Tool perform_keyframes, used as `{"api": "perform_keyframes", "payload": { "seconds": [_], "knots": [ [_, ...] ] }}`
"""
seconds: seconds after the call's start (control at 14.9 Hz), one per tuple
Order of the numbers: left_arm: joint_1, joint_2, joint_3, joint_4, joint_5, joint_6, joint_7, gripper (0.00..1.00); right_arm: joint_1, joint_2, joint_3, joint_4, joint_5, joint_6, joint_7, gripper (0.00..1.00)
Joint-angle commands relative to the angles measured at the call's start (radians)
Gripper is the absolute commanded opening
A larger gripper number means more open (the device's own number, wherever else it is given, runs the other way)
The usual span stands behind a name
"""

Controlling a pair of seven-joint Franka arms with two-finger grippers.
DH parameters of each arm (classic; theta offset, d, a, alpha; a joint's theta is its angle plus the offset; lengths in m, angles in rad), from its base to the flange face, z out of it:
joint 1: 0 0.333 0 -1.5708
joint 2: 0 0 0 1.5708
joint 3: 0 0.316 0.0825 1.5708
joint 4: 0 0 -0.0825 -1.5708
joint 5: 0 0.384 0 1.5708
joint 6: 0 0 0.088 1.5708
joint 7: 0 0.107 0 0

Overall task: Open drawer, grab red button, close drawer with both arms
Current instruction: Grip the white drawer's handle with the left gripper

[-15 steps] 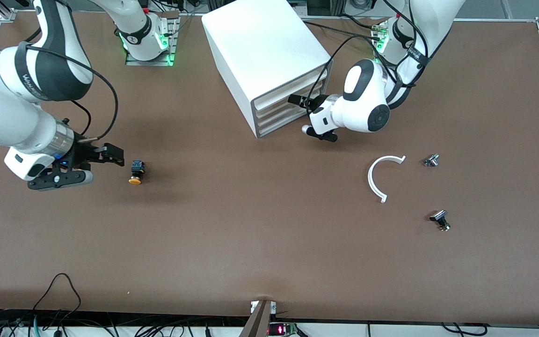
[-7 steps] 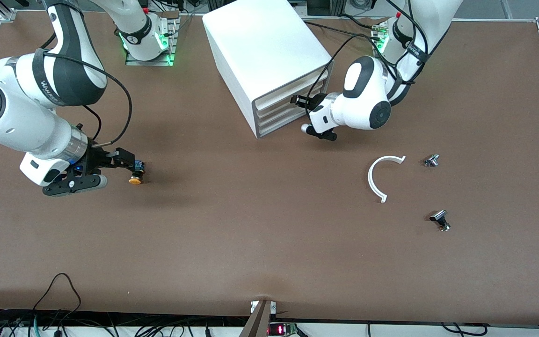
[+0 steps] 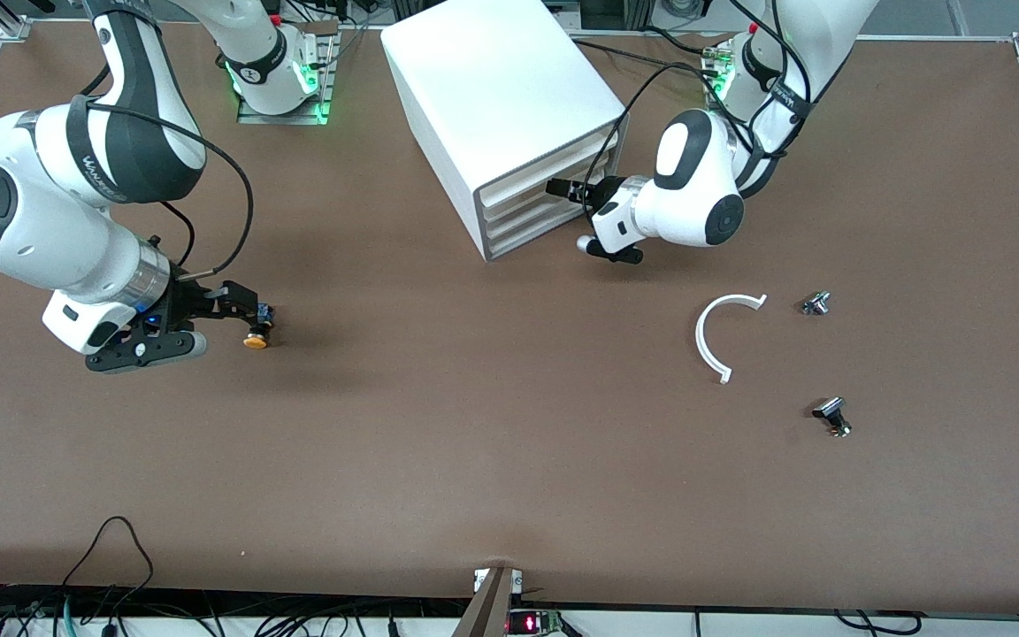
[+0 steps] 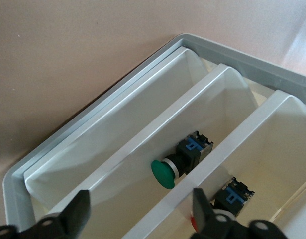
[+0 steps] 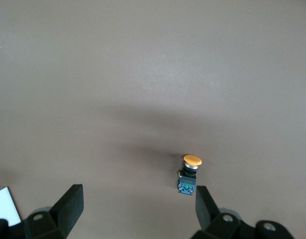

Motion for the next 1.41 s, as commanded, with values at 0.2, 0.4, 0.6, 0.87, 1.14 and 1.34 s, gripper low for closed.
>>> {"api": "perform_keyframes", "payload": {
  "seconds": [0.2,0.4,0.6,0.87,1.14,1.34],
  "knots": [
    [0.029,-0.004,-0.004,-0.009,-0.062,-0.041,0.032,0.99,0.014,0.019,-0.001,0.029,0.015,0.009,0.007,1.0],
    [0.015,0.012,-0.012,-0.019,-0.063,-0.03,0.035,0.99,0.012,0.021,-0.001,0.029,0.015,0.009,0.007,1.0],
    [0.014,0.015,-0.011,-0.032,-0.065,-0.027,0.038,0.98,0.012,0.025,-0.001,0.029,0.015,0.011,0.007,1.0],
    [0.017,0.016,0.002,-0.018,-0.046,-0.027,0.075,0.18,0.012,0.025,-0.004,0.029,0.019,0.011,0.007,1.0],
    [0.018,0.019,0.005,-0.016,-0.043,-0.025,0.089,0.0,0.012,0.025,-0.004,0.029,0.021,0.011,0.007,1.0],
    [0.027,0.017,0.026,0.016,0.0,-0.028,0.098,0.0,0.012,0.027,-0.004,0.028,0.019,0.015,0.007,1.0]
  ]
}}
